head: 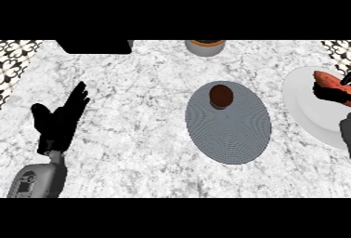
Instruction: Pick the sweet potato from the placemat and place it in the plate
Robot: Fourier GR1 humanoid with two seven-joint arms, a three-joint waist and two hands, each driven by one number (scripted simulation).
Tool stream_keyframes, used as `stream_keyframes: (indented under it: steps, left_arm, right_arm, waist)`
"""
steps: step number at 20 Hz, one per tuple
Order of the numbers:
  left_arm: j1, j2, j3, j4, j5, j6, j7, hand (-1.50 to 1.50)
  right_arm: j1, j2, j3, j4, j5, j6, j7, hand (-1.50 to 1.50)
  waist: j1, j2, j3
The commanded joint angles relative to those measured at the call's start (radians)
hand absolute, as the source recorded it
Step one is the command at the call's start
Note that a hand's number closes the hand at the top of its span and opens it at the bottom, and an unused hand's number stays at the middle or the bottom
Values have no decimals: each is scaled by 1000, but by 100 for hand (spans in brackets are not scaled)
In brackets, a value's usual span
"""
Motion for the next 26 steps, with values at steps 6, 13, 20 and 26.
stream_keyframes:
  steps: [6, 13, 20, 26]
  left_arm:
    - [36, 3, -8, -35, 4, -24, 3, 0]
    - [-33, 28, 24, 24, 13, -33, 8, 0]
    - [-1, 17, 21, -28, -1, -2, 34, 0]
    - [6, 21, 35, 17, 4, -13, 1, 0]
  right_arm:
    - [-23, -98, -121, 272, -203, 202, -216, -150]
    - [-52, -126, -169, 344, -259, 87, -545, -150]
    - [-67, -43, -241, 91, -474, 242, -671, -150]
    - [-76, -39, -326, 98, -640, 411, -478, -150]
  waist:
    - [6, 0, 1]
    - [9, 5, 2]
    - [-26, -15, -1]
    - [-23, -9, -1]
